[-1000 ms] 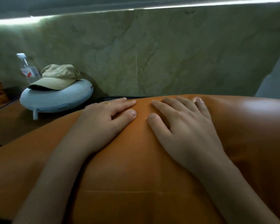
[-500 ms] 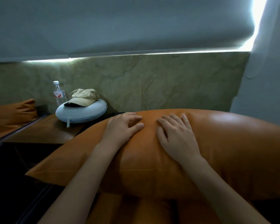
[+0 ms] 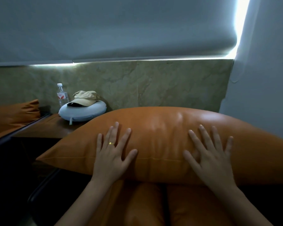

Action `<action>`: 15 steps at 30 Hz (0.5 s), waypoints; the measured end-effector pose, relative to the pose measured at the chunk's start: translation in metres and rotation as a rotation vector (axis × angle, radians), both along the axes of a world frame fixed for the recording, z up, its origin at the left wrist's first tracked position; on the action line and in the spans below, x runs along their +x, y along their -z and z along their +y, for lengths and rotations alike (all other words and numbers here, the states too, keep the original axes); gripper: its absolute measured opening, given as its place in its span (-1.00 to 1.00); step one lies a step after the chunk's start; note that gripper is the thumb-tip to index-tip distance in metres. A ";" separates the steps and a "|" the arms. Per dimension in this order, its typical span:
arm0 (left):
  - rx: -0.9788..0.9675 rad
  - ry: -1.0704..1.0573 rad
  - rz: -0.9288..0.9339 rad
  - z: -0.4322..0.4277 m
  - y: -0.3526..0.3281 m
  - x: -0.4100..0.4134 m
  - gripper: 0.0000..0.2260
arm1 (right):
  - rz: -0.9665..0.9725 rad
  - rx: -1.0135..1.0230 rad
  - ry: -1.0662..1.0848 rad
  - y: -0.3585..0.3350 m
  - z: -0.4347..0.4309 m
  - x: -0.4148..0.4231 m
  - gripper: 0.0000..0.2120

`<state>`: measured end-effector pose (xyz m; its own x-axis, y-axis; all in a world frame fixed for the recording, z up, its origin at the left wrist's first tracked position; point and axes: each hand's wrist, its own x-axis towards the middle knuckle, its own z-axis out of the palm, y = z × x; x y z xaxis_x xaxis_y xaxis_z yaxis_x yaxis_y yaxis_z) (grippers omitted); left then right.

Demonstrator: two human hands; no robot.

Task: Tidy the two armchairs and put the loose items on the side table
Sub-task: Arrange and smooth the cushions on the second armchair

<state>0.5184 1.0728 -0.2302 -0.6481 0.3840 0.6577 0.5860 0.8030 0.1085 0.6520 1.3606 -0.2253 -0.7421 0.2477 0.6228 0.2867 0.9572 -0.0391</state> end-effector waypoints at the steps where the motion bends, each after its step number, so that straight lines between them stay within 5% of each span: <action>1: 0.007 -0.003 0.007 0.002 0.006 0.002 -0.38 | -0.003 0.010 0.007 0.006 0.003 0.005 -0.31; 15: 0.052 -0.047 0.056 0.028 -0.009 -0.051 -0.36 | 0.030 0.032 0.007 -0.004 0.033 -0.046 -0.28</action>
